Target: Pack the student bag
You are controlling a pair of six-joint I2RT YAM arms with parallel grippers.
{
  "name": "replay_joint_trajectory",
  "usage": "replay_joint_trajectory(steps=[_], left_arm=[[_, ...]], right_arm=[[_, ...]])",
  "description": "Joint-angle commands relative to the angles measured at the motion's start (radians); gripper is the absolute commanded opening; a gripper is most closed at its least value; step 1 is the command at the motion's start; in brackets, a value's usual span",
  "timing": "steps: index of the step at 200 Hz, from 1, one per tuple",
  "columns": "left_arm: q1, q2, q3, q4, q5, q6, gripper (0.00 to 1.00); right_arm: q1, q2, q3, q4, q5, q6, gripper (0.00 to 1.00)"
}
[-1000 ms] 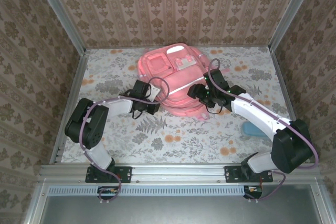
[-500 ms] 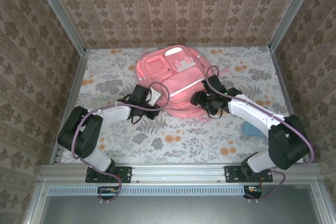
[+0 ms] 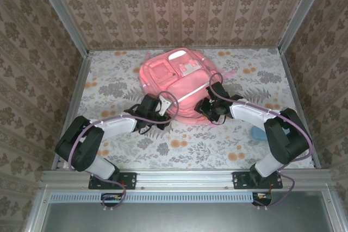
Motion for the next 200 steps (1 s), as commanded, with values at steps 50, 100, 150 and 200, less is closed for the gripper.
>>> replay_joint_trajectory(steps=[50,100,150,200], left_arm=[[-0.157,-0.003,0.05,0.111,0.071,-0.1,0.0],[-0.137,-0.002,0.1,0.046,0.05,-0.133,0.16],[0.031,-0.15,0.056,-0.071,0.077,-0.216,0.55],[0.253,-0.13,0.022,-0.086,0.032,-0.508,0.6]], right_arm=[[0.019,0.05,0.006,0.144,-0.059,0.071,0.42],[0.01,-0.041,-0.008,0.026,0.027,0.002,0.48],[0.019,-0.152,0.012,-0.168,0.173,-0.129,0.6],[0.082,-0.182,0.046,-0.235,0.236,-0.152,0.63]])
